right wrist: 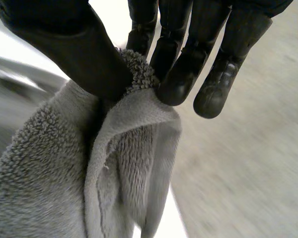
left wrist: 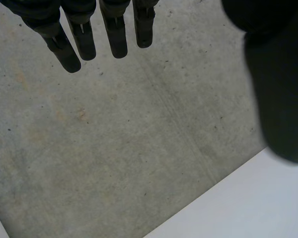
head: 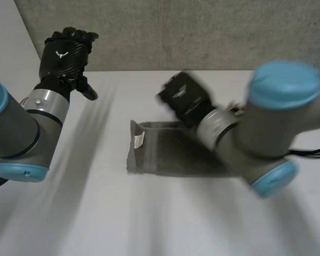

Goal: Fold the towel.

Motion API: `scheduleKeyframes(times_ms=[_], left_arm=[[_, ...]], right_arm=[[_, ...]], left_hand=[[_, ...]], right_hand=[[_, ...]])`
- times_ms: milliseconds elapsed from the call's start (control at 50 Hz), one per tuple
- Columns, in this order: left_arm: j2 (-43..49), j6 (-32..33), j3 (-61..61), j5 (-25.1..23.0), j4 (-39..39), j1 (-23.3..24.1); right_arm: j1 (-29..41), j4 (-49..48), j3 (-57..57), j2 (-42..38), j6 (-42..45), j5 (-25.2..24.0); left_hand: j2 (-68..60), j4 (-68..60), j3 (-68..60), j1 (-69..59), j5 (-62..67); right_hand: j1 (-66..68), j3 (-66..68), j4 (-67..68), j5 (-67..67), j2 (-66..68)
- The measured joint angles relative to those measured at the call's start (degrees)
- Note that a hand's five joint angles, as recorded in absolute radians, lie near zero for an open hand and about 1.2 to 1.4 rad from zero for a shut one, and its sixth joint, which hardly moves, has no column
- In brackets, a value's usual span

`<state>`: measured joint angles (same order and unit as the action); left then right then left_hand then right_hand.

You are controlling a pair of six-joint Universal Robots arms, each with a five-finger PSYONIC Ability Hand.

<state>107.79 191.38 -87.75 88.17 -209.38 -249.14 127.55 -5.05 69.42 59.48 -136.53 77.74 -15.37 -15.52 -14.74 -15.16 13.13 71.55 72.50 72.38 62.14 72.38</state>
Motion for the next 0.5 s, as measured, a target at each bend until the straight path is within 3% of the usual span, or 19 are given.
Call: scheduleKeyframes(times_ms=[20,100,160,300,500], left_arm=[[0.1,-0.1,0.1,0.2,0.0,0.2],[1.2,-1.1,0.0,1.4,0.1,0.9],[2.0,-1.9,-0.5,1.7,0.2,1.1],[3.9,-3.1,-1.4,1.8,0.3,2.3],[7.9,-3.1,-1.9,1.6,0.4,8.4]], right_arm=[[0.7,-0.2,0.0,-0.7,0.0,0.0],[4.5,-1.1,0.5,-5.4,-0.4,1.2],[4.9,-1.0,1.2,-6.6,-1.3,3.0],[0.1,-0.5,7.1,-2.2,-9.4,7.8],[-10.0,-1.6,23.2,5.3,-21.5,5.3]], left_hand=[[0.0,0.0,0.0,0.0,0.0],[0.0,0.0,0.0,0.0,0.0],[0.0,0.0,0.0,0.0,0.0],[0.0,0.0,0.0,0.0,0.1],[0.0,0.0,0.0,0.0,0.1]], right_hand=[[-3.7,-4.4,-3.5,-3.5,-4.4],[-45.3,-44.6,-44.6,-46.9,-46.1],[-56.2,-57.6,-57.3,-58.8,-57.9],[-58.1,-58.5,-57.8,-58.9,-58.3],[-58.1,-58.5,-57.8,-58.9,-58.3]])
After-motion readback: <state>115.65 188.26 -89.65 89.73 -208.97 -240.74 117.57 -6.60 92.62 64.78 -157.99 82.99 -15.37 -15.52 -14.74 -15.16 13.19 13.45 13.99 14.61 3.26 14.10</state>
